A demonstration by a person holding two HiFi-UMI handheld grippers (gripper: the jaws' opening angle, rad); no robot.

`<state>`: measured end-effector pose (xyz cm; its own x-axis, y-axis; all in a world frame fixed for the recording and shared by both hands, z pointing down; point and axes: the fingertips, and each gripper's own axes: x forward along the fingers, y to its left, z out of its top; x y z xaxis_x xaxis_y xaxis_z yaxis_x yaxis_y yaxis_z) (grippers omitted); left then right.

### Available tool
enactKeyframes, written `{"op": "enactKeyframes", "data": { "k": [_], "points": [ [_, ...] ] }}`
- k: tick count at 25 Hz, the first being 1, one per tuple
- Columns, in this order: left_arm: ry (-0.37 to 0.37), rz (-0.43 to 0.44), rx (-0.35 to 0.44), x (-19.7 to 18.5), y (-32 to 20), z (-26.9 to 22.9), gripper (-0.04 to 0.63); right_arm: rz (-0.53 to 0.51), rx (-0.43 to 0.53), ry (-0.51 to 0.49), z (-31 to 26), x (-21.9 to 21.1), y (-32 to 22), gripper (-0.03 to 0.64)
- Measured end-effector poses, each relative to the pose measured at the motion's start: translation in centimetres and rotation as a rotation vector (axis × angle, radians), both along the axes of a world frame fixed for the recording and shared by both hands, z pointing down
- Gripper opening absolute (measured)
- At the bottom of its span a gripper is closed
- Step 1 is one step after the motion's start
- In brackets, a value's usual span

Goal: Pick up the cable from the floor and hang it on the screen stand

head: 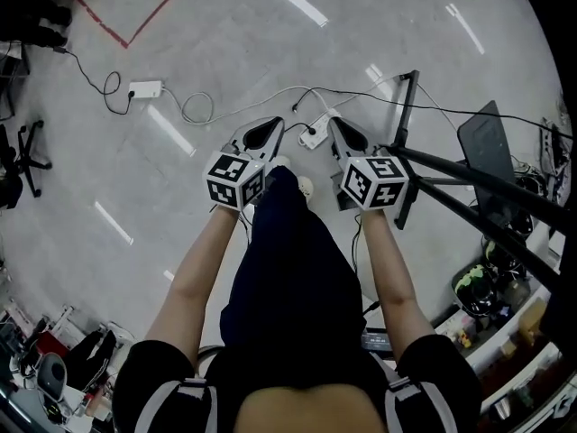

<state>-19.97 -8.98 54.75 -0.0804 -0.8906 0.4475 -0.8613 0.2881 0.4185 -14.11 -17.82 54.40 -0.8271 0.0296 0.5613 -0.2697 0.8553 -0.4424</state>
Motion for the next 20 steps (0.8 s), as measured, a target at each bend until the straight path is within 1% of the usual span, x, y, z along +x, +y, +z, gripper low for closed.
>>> {"op": "enactKeyframes", "data": {
  "k": [3,6,8,10,12,17,20],
  "points": [
    [0.012,0.006,-0.018,-1.3,-0.6,2.8,0.008,0.015,-0.01,0.019,2.9,-1.8,-1.0,0.026],
    [0.041,-0.029,-0.027,-3.3,-1.4,6.1,0.008,-0.002,-0.015,0.033,6.0,-3.7,-1.8,0.026],
    [0.039,-0.028,-0.034,-4.1,-1.9,8.2,0.008,-0.001,-0.017,0.043,8.0,-4.5,-2.5,0.026],
    [0.041,-0.029,-0.041,-4.5,-2.4,10.1,0.008,0.007,-0.025,0.057,10.1,-4.8,-3.3,0.026],
    [0.059,-0.046,-0.044,-4.9,-2.7,12.2,0.008,0.0,-0.018,0.079,12.5,-5.0,-3.8,0.026],
    [0.102,-0.09,-0.047,-6.2,-3.1,16.9,0.008,-0.065,0.036,0.157,19.2,-5.5,-4.6,0.026],
    [0.107,-0.093,-0.055,-6.3,-3.7,19.6,0.008,-0.063,0.02,0.183,23.1,-5.8,-5.1,0.026]
  ]
}}
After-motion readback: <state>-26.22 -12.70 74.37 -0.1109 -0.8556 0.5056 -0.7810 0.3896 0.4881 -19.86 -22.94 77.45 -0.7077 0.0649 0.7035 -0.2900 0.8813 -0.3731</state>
